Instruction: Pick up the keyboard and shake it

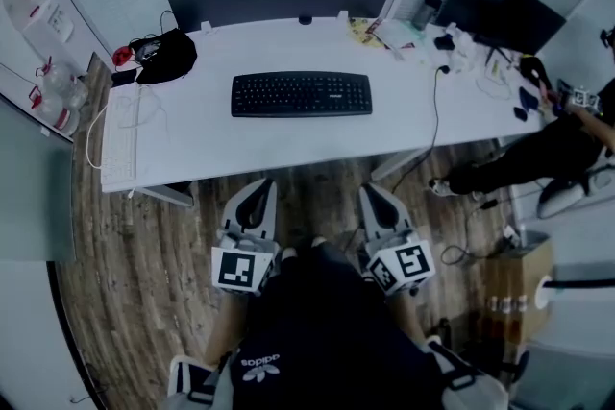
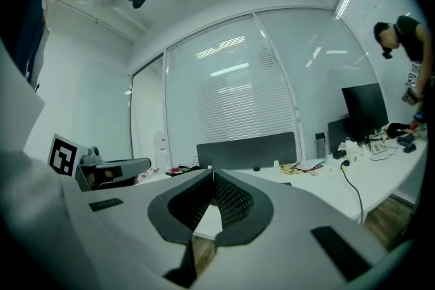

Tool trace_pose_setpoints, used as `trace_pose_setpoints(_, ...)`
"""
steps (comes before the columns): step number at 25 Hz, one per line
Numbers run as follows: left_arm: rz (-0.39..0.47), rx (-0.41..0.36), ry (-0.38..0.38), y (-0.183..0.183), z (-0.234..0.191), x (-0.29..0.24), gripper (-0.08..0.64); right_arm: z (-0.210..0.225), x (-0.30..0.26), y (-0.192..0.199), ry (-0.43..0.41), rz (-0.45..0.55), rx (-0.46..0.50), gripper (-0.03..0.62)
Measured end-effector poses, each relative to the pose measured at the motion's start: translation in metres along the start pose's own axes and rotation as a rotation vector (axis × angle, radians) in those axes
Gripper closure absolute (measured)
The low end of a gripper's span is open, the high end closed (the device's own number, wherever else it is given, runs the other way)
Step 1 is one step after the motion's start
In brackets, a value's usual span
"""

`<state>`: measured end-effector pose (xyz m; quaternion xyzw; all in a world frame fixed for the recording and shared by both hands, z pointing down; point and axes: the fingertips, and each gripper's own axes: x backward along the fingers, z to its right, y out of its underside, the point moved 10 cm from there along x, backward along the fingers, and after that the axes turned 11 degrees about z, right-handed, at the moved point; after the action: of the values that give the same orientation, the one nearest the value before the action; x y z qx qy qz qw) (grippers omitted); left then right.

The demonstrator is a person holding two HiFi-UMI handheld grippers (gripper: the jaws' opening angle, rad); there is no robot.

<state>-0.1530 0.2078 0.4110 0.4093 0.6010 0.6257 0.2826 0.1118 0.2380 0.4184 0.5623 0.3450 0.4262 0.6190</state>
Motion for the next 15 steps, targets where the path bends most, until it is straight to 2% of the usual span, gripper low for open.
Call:
trace_pose_setpoints(6,-0.013,0.001,-0.041,0.012,-0.011,-0.031,0.555,0.025,-0.032,0.006,-0.018,-0.017,-0.032,0.588)
trace_pose_setpoints(9,-0.014,-0.006,-0.072,0.017,-0.017,-0.057,0.555,0.05,-0.057,0.006,-0.032,-0.014,-0.04,0.588)
trace_pose_setpoints(15,0.008,-0.046,-0.077,0.028,-0.031,-0.119,0.555,0.113,-0.114,-0.003,-0.07,-0.002,-0.037,0.588)
